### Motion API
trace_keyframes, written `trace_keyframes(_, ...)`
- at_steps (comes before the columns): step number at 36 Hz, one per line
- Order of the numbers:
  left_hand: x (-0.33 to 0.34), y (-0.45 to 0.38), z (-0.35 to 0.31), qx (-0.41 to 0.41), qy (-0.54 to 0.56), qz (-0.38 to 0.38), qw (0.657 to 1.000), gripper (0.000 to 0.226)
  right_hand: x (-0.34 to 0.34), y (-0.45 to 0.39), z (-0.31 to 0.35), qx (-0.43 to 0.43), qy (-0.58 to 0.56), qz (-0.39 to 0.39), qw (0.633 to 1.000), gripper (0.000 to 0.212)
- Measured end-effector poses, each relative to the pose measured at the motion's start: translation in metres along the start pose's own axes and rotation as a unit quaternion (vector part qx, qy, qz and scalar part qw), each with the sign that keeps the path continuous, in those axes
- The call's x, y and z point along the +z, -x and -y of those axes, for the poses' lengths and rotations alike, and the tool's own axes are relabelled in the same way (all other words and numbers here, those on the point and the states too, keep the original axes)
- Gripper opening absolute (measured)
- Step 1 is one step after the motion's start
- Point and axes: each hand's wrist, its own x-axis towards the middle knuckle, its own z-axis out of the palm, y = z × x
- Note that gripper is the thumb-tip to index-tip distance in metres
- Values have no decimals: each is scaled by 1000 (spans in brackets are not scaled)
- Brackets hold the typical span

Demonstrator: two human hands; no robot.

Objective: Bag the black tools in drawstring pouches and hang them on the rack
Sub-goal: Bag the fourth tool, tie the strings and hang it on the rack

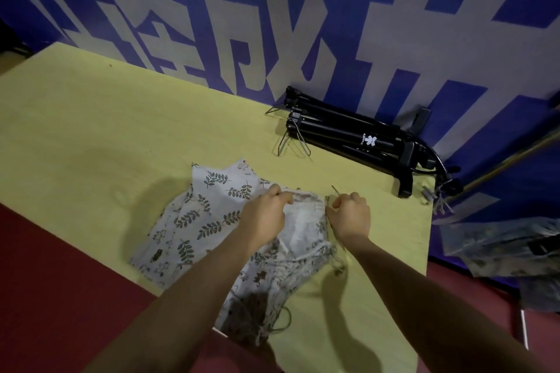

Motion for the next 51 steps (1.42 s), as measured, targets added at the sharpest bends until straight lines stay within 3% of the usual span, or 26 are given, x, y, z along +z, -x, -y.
trace_keyframes(9, 4, -2, -9, 15, 66, -21, 997, 57, -6, 4, -7, -11, 23, -6, 1000, 26)
trace_keyframes(12, 4, -3, -11, -5, 105, -15, 994, 63, -14, 9, -7, 0, -56, -42, 998, 25)
trace_keyframes(15, 0, -8, -16, -24, 144, -15, 989, 67, -24, 19, 4, -49, -140, -56, 987, 19)
trace_keyframes(21, -9, -10, -19, -49, 225, -54, 972, 62, -24, 31, 37, -171, -133, 16, 976, 14)
trace_keyframes(25, -15, -5, -17, -60, 255, -78, 962, 58, -22, 30, 49, -183, -108, 26, 977, 17)
trace_keyframes(32, -26, -16, -21, -61, 256, -98, 960, 47, -52, 10, 48, -162, -165, -33, 972, 14)
trace_keyframes(36, -32, -34, -32, -51, 218, -106, 969, 37, -72, -18, 45, -141, -136, -42, 980, 17)
trace_keyframes(44, -37, -67, -42, -65, 146, -67, 985, 26, -102, -86, 23, -97, 28, -13, 995, 49)
trace_keyframes(51, -31, -84, -40, -77, 108, -65, 989, 29, -105, -125, 9, -133, 155, -52, 978, 55)
